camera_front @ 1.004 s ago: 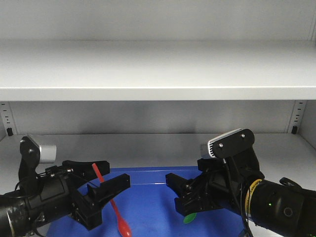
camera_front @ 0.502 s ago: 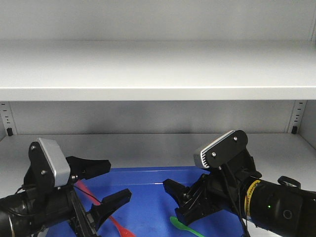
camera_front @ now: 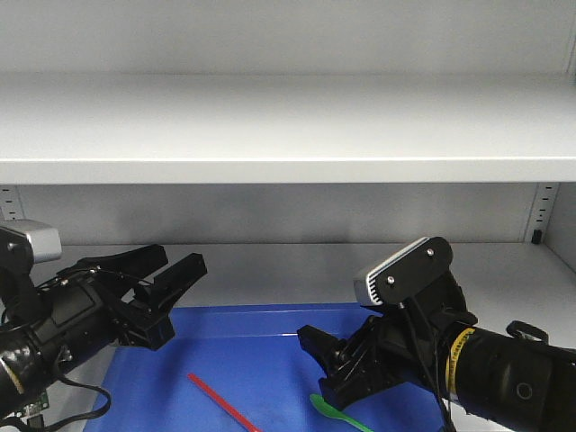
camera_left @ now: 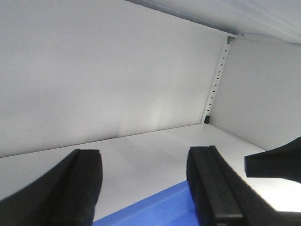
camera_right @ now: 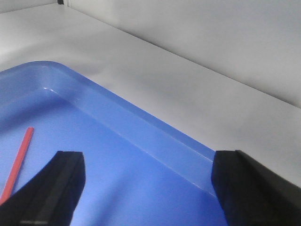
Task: Sort red and green spoons into left cabinet
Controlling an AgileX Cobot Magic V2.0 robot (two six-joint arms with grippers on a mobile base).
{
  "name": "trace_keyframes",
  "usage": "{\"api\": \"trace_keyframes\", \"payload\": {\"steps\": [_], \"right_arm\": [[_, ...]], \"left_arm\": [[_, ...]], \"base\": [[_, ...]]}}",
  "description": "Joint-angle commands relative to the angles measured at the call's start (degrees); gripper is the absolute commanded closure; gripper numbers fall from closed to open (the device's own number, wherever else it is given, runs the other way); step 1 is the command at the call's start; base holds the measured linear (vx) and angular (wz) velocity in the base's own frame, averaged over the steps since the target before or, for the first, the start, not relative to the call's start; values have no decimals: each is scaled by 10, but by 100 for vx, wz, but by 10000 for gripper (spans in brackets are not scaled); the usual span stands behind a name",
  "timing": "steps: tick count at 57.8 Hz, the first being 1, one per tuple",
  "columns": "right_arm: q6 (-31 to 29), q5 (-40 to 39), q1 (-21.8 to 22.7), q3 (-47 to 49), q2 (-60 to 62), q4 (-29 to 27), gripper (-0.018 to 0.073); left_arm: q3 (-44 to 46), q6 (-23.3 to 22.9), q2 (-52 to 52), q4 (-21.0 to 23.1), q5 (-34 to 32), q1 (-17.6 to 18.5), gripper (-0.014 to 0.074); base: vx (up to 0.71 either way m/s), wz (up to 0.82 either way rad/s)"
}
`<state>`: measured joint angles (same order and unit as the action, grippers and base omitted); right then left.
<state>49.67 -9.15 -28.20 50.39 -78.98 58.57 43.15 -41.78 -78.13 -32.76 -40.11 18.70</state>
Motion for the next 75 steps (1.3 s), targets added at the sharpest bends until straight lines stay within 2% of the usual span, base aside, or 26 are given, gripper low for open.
{"api": "trace_keyframes", "payload": {"steps": [1,31,38,48,53,57,61,69,71,75], "right_arm": [[0,-27,1,21,15,-2,-29],[0,-27,1,21,15,-2,-29],[0,-27,1,21,15,-2,-29],[0,-27,1,21,15,-2,-29],[0,-27,1,21,15,-2,-29],[0,-27,1,21,15,-2,-29],[0,-27,1,21,15,-2,-29],[0,-27,1,21,15,-2,-29],[0,-27,1,21,15,-2,-29],[0,-27,1,21,15,-2,-29]], "left_arm": [[21,-5,17,23,-41,2,94],[19,2,17,28,-25,-1,94],[-12,4,37,38,-14,1,113],[-103,4,158,102,80,3,213],[-131,4,233,162,159,3,280],[-139,14,286,232,241,2,336],[-140,67,339,295,357,-2,403],[-140,226,417,299,555,-7,507],[-140,263,432,299,590,-7,526],[-142,320,456,299,619,-15,550]], "base": [[0,0],[0,0],[0,0],[0,0],[0,0],[0,0],[0,0],[0,0],[0,0],[0,0]]}}
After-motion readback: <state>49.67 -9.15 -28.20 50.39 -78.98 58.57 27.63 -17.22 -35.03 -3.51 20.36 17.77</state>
